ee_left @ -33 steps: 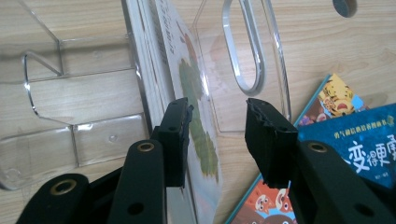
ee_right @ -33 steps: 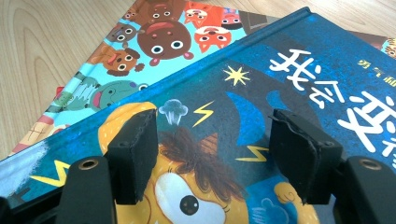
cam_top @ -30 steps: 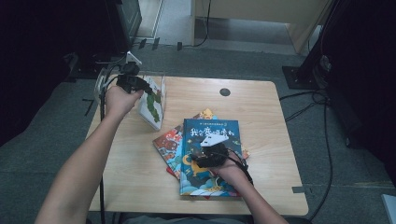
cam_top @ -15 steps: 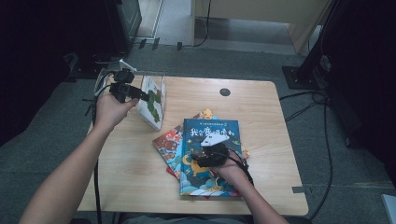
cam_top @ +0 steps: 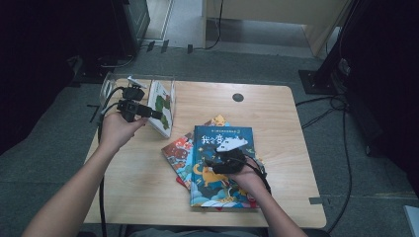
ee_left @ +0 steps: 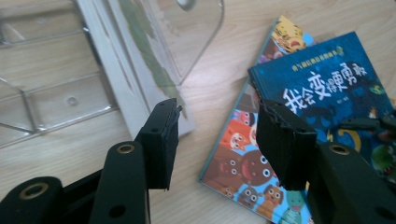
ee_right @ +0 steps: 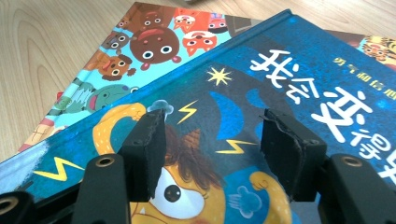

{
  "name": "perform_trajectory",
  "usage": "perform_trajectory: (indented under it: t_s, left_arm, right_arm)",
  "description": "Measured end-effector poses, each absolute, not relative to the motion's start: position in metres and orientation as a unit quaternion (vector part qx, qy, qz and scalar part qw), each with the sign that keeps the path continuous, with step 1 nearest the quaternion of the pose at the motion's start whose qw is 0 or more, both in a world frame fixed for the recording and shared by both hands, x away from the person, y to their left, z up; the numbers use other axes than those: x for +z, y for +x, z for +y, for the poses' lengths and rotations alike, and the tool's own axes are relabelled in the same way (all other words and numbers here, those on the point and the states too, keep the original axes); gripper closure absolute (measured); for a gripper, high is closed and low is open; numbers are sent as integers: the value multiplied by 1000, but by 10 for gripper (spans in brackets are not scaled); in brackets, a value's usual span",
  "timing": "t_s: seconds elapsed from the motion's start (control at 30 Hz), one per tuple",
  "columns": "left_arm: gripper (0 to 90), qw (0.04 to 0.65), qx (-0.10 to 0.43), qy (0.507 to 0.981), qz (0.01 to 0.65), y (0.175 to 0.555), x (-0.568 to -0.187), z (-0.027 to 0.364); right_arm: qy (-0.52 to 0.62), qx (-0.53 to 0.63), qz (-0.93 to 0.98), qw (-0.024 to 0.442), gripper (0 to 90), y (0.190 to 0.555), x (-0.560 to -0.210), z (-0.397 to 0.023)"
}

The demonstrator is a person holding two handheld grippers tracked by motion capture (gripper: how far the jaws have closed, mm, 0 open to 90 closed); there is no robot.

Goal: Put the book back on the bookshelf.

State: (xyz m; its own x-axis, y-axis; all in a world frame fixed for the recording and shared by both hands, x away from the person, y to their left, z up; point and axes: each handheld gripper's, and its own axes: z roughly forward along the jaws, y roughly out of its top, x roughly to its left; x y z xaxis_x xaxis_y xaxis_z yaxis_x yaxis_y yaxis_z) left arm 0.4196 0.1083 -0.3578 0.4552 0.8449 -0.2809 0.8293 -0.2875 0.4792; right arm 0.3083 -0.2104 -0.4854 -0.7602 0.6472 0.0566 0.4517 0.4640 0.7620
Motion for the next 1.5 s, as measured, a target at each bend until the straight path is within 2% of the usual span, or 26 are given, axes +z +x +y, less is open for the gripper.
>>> perform_trajectory:
  t_s: [0.37,0.57,0.73,0.9,1.27,1.5]
  left_arm:
    - [486,294,8,812,504,400,-372,100]
    - [473,298,1,814,499,392,-382,98]
    - [472,300,-5,819,490,386,-394,94]
    - [470,301,-13,826,476,381,-401,89]
    - [467,297,-16,834,464,375,-419,77]
    - [479,305,-27,833,460,371,-429,69]
  right_arm:
    - [332,408,842,117,430,312,-479,-223]
    - [328,415,840,117,487,313,-478,-228]
    - [339,410,839,115,483,315,-478,-232]
    - [350,414,830,130,534,317,-479,-239]
    - [367,416,824,119,621,316,-481,-254]
    - [378,409,820,133,693,317,-482,-269]
